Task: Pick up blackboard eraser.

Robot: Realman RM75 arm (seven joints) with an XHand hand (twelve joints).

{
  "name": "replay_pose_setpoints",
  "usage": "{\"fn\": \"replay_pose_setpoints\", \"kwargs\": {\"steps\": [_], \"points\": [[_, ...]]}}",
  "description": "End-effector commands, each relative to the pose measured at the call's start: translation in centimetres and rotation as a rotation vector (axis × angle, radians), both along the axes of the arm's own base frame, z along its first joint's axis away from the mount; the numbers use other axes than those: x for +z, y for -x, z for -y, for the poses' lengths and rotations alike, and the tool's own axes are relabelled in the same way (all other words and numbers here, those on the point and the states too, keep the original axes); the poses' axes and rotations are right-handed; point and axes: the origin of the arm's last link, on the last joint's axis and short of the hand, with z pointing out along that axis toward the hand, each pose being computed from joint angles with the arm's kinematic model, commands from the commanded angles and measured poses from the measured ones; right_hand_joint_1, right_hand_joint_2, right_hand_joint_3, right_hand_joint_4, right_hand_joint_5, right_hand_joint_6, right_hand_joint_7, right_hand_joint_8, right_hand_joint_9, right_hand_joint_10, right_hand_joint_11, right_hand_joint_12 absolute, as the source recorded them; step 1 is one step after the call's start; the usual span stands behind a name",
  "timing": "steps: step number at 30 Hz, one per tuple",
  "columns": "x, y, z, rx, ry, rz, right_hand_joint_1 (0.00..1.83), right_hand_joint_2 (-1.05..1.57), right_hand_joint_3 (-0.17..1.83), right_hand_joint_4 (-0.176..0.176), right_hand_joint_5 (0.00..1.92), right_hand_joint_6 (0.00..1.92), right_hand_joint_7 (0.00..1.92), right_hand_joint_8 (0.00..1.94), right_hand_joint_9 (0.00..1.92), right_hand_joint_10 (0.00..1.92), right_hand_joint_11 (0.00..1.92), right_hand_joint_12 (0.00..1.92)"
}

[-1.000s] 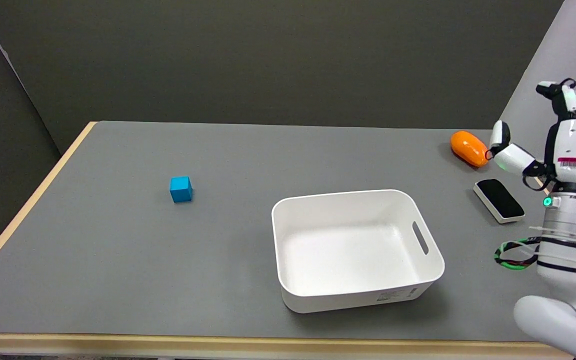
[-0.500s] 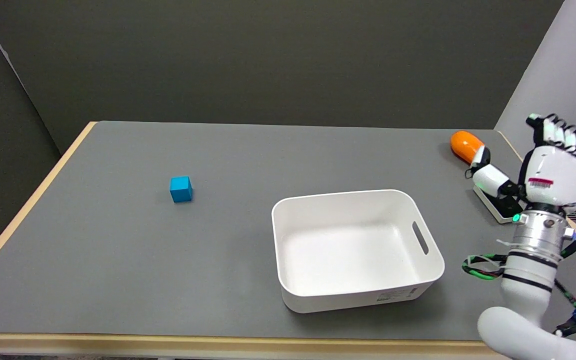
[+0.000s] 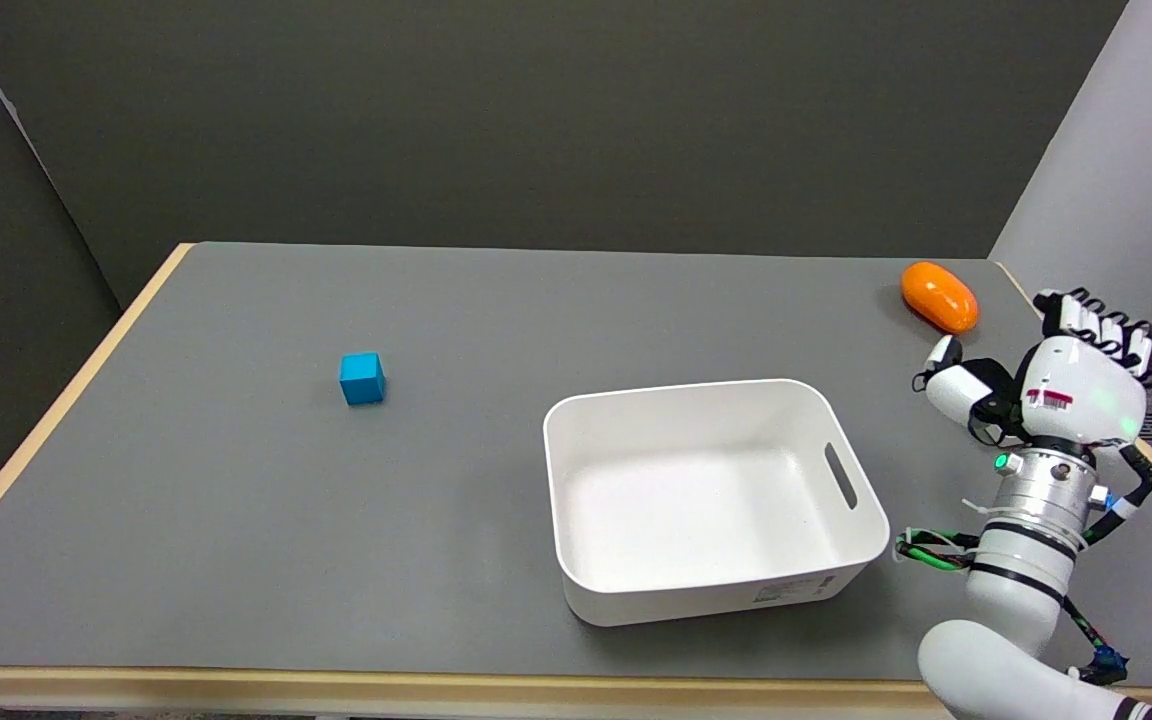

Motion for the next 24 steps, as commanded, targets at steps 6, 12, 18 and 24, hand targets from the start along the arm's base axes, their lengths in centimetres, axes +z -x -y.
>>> {"fn": "replay_pose_setpoints", "kwargs": {"steps": [6, 12, 18, 24], "points": [[3.9, 3.1, 1.2, -0.166, 0.083, 0.142, 0.6, 0.64, 0.9, -0.065, 0.3, 0.56, 0.37, 0.5, 0.23, 0.88, 0.0, 1.23], [5.2, 4.9, 1.5, -0.226, 0.086, 0.228, 0.62, 0.64, 0.9, -0.064, 0.3, 0.56, 0.37, 0.49, 0.23, 0.88, 0.0, 1.23], [6.2, 6.0, 1.2, -0.263, 0.102, 0.272, 0.62, 0.64, 0.9, -0.068, 0.29, 0.54, 0.35, 0.48, 0.21, 0.86, 0.0, 1.23], [6.8, 5.7, 1.3, -0.252, 0.11, 0.267, 0.61, 0.66, 0.86, -0.068, 0.29, 0.52, 0.35, 0.45, 0.2, 0.87, 0.01, 1.21]]}}
